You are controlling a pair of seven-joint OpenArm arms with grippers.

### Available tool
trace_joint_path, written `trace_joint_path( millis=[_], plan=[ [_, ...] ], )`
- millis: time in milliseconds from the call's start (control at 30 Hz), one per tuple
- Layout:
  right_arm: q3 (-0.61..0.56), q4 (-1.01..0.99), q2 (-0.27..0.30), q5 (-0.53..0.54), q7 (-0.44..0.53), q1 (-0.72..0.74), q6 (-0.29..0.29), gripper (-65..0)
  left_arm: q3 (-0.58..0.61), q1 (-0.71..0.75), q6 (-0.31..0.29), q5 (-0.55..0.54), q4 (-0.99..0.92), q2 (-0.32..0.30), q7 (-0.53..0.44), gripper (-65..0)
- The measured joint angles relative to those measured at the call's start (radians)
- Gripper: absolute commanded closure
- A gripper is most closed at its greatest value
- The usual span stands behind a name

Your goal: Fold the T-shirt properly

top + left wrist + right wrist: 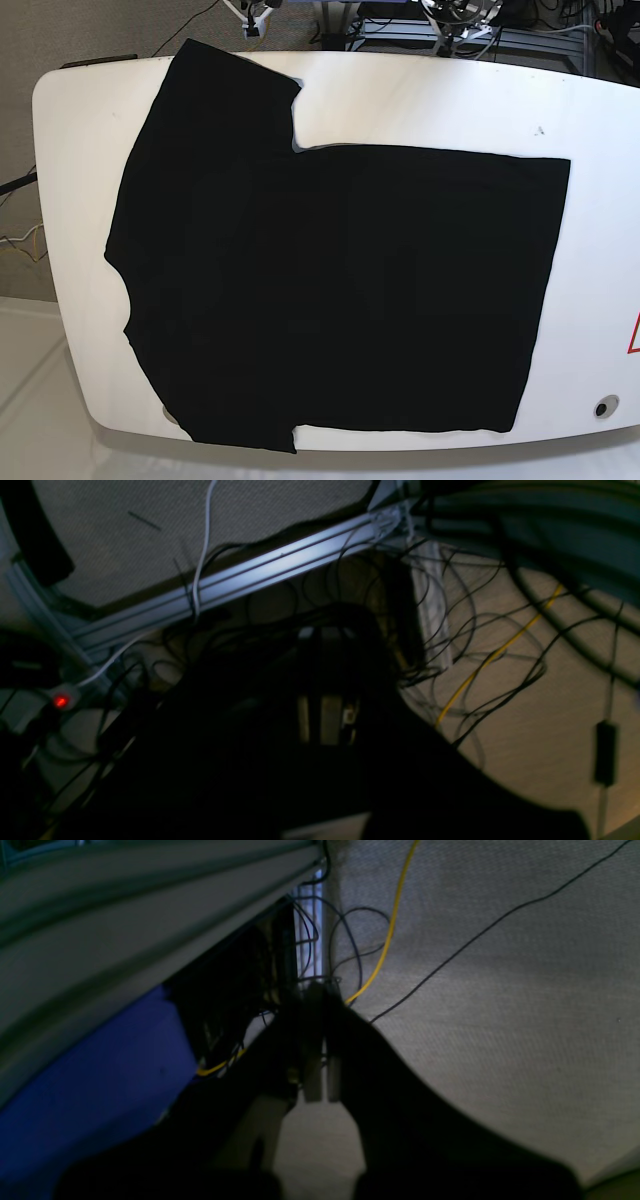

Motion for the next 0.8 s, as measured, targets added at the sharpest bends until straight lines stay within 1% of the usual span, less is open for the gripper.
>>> trace_joint_path(
  millis=[233,533,667,733,767,800],
  plan=[
    [0.000,0.001,0.000,0.000,0.003,0.003,0.000,0.0,0.000,-0.010,-0.006,-0.001,0.008,0.018,-0.009,0.0],
    [-0.003,0.011,0.000,0.000,0.000,-0.020,0.000,0.0,-0.001,0.023,0.001,-0.008,0.035,0.006,0.002,0.0],
    [-0.003,0.027,0.003,0.000,0.000,-0.042,0.000,0.0,-0.001,0.062,-0.005,-0.009,0.110,-0.008,0.014,0.0],
    [-0.003,0.060,0.014,0.004,-0.007,-0.079,0.005,0.0,0.000,0.110,-0.009,-0.017,0.210,-0.031,0.014,0.0],
    [-0.002,0.100,0.020,0.016,-0.003,-0.093,0.009,0.0,0.001,0.131,-0.009,-0.021,0.240,-0.041,-0.005,0.0],
    [-0.002,0.118,0.029,0.020,0.021,-0.108,0.023,0.0,0.001,0.150,-0.009,-0.034,0.272,-0.055,-0.027,0.0]
  ],
)
